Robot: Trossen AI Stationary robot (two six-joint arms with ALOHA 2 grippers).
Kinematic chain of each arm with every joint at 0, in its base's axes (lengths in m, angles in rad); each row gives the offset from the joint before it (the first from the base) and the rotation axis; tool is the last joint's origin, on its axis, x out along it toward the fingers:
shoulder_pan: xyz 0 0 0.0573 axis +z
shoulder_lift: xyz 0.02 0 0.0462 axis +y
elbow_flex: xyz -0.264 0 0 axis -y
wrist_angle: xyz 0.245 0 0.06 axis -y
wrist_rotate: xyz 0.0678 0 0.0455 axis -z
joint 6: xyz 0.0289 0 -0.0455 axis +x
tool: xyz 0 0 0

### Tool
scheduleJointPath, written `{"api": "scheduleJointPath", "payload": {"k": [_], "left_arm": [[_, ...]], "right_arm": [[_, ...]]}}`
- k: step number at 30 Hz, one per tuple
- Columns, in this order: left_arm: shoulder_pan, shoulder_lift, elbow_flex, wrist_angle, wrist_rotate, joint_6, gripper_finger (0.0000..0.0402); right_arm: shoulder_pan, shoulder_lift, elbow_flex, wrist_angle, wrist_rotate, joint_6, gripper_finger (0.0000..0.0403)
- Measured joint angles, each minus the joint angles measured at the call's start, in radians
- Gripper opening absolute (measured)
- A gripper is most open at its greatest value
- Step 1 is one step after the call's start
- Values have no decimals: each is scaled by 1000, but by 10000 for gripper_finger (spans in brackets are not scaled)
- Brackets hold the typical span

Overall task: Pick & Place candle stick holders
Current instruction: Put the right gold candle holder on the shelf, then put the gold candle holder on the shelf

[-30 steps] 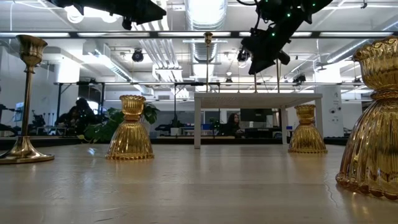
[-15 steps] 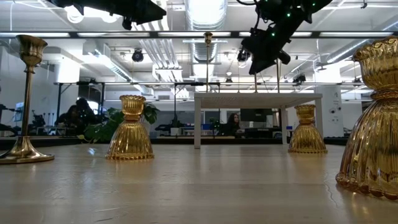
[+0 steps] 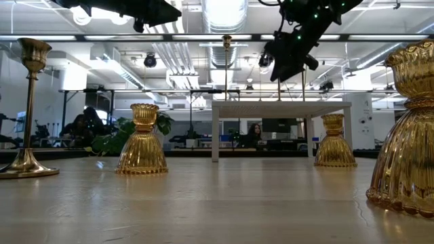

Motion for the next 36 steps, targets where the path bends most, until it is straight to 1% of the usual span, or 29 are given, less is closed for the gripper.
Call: {"api": "scheduleJointPath", "payload": {"k": [5,10,16,20,26,30,36], "left_arm": [[0,0,0,0,0,0,138],[0,0,0,0,-1,0,138],[0,-1,0,0,-5,0,138],[0,-20,0,-19,-5,0,138],[0,-91,0,-165,-4,-5,138],[0,-154,0,-284,-4,-28,138],[-3,-249,24,-489,11,-59,138]], "right_arm": [[0,-13,1,-12,-2,22,192],[0,-43,1,-48,-14,42,211],[11,-108,1,-121,-41,78,213],[30,-160,1,-180,-95,114,207],[91,-245,0,-315,-160,160,195],[152,-297,-2,-412,-166,170,184],[228,-372,-4,-524,-158,266,162]]}}
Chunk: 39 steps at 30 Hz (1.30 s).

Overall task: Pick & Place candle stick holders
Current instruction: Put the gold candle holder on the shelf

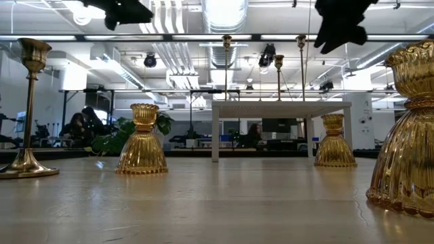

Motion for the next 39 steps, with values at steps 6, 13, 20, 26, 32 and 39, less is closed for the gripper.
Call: {"api": "scheduleJointPath", "payload": {"k": [6,13,20,26,32,39], "left_arm": [[-2,-74,68,-319,49,-120,138],[-47,-104,78,-638,164,-350,138],[-181,-103,62,-834,183,-482,131],[-331,-98,50,-886,179,-596,119],[-484,-85,-8,-954,174,-661,109],[-640,-62,-136,-881,234,-716,108]], "right_arm": [[45,-66,-25,-71,4,103,140],[63,-124,-108,-74,28,165,120],[63,-142,-176,-73,18,208,103],[63,-142,-208,-36,16,207,91],[63,-138,-229,-10,16,200,81],[63,-139,-231,0,19,197,71]]}}
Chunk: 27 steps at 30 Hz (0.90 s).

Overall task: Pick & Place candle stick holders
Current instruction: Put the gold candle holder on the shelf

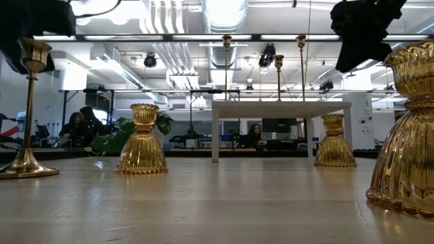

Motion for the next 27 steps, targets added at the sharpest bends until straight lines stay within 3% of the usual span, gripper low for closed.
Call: {"api": "scheduleJointPath", "payload": {"k": [10,19,27], "left_arm": [[-176,90,-207,338,59,-2,108],[-188,102,-322,646,-14,-3,108],[-188,102,-347,682,-88,35,108]], "right_arm": [[0,-1,6,2,0,0,74],[0,0,7,8,0,0,76],[0,-1,7,20,0,-2,63]]}}
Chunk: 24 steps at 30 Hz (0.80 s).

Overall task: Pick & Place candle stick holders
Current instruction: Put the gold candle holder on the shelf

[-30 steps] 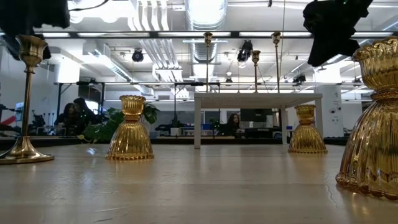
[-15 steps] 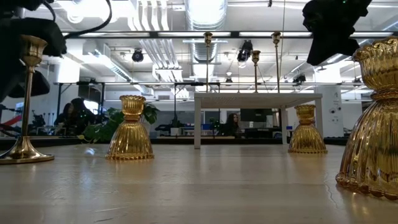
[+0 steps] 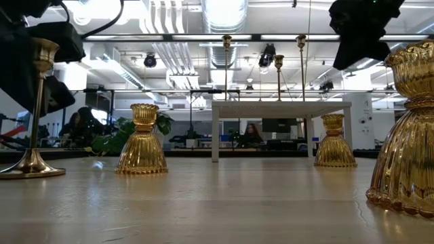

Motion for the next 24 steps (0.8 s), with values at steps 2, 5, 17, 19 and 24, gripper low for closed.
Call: {"api": "scheduleJointPath", "payload": {"k": [2,5,17,19,24], "left_arm": [[0,1,0,1,-16,10,108],[0,1,0,6,-19,10,108],[0,2,0,96,-12,37,106],[0,4,0,96,-20,41,95],[0,18,0,101,-33,52,12]], "right_arm": [[0,0,0,9,0,-6,63],[0,0,0,9,0,-7,67],[0,0,0,9,0,-9,75],[0,0,0,9,0,-9,71],[0,0,0,9,0,-8,62]]}}
